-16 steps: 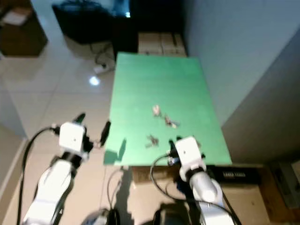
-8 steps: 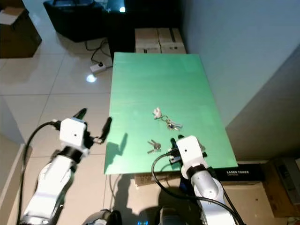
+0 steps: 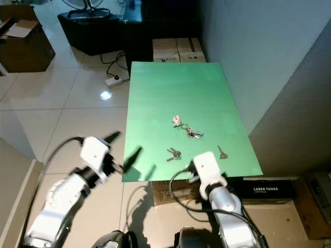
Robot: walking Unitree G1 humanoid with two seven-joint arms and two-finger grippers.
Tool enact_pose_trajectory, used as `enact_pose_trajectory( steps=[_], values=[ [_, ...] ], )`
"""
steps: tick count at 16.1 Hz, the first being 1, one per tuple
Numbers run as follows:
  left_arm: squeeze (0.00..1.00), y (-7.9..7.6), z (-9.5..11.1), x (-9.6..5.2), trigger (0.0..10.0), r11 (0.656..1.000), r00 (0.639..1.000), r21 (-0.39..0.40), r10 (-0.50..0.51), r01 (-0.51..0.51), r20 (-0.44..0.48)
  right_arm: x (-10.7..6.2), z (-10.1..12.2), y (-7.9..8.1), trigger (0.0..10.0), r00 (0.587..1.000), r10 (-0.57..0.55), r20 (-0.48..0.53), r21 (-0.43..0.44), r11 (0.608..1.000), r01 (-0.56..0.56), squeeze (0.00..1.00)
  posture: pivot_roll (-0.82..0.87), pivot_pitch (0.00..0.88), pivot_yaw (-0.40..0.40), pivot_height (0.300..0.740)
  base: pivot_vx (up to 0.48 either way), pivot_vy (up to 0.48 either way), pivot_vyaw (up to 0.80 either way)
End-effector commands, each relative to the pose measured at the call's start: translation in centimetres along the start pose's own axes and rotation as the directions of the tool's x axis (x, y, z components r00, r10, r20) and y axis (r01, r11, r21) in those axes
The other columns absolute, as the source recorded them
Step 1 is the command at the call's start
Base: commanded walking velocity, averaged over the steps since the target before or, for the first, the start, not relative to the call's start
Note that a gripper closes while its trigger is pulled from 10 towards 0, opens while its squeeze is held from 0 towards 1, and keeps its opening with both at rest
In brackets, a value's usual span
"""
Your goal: Hang keys on a hook
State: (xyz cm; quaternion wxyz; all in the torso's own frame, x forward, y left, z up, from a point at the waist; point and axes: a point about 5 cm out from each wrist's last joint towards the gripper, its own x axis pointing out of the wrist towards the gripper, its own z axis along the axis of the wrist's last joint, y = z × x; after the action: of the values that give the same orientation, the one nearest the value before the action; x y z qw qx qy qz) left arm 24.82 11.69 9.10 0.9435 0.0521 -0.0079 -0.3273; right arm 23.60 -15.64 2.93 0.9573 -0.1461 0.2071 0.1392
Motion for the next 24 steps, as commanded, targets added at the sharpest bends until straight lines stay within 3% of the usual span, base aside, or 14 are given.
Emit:
enact_pose_trajectory(
  steps=[1,6,8,12,15,18,24],
  values=[
    [0.00,-0.2,0.2,-0.2,10.0,1.000,1.000,-0.008,-0.028,0.028,0.008,0.2,-0.7,1.1,10.0,0.998,0.058,-0.028,0.015,0.998,-0.057,1.00,-0.18,0.135,0.063,0.740,0.000,0.000,0.00],
    [0.00,0.7,0.3,-1.5,10.0,0.999,1.000,-0.025,-0.020,0.021,0.005,2.8,-0.3,3.3,10.0,0.996,0.091,-0.017,-0.051,0.994,-0.092,1.00,-0.15,0.147,0.051,0.740,0.000,0.000,0.00],
    [0.00,1.4,0.7,-2.1,10.0,1.000,1.000,0.003,-0.010,0.010,0.003,3.9,0.2,2.7,10.0,1.000,0.025,-0.015,-0.104,0.994,-0.027,1.00,-0.12,0.172,0.043,0.740,0.000,0.000,0.00],
    [0.00,1.7,1.5,-3.1,10.0,1.000,1.000,0.023,0.003,-0.003,0.004,5.0,0.5,1.3,10.0,0.998,-0.061,0.004,-0.044,0.997,0.061,1.00,-0.06,0.210,0.042,0.740,0.000,0.000,0.00],
    [0.00,1.7,2.0,-3.9,10.0,1.000,1.000,0.023,0.004,-0.004,-0.004,5.6,0.4,0.9,10.0,0.999,-0.047,-0.003,-0.089,0.995,0.046,1.00,-0.03,0.236,0.050,0.740,0.000,0.000,0.00],
    [0.00,1.3,2.2,-4.5,10.0,1.000,1.000,0.026,-0.010,0.010,-0.020,5.8,0.7,0.3,10.0,0.999,-0.024,0.038,-0.016,1.000,0.025,1.00,0.00,0.247,0.055,0.740,0.000,0.000,0.00],
    [0.00,1.8,2.8,-5.1,10.0,0.999,0.999,0.052,-0.002,0.004,-0.045,6.1,0.2,-0.3,10.0,1.000,-0.007,0.025,-0.023,1.000,0.008,1.00,0.02,0.251,0.071,0.740,0.000,0.000,0.00]
  ],
)
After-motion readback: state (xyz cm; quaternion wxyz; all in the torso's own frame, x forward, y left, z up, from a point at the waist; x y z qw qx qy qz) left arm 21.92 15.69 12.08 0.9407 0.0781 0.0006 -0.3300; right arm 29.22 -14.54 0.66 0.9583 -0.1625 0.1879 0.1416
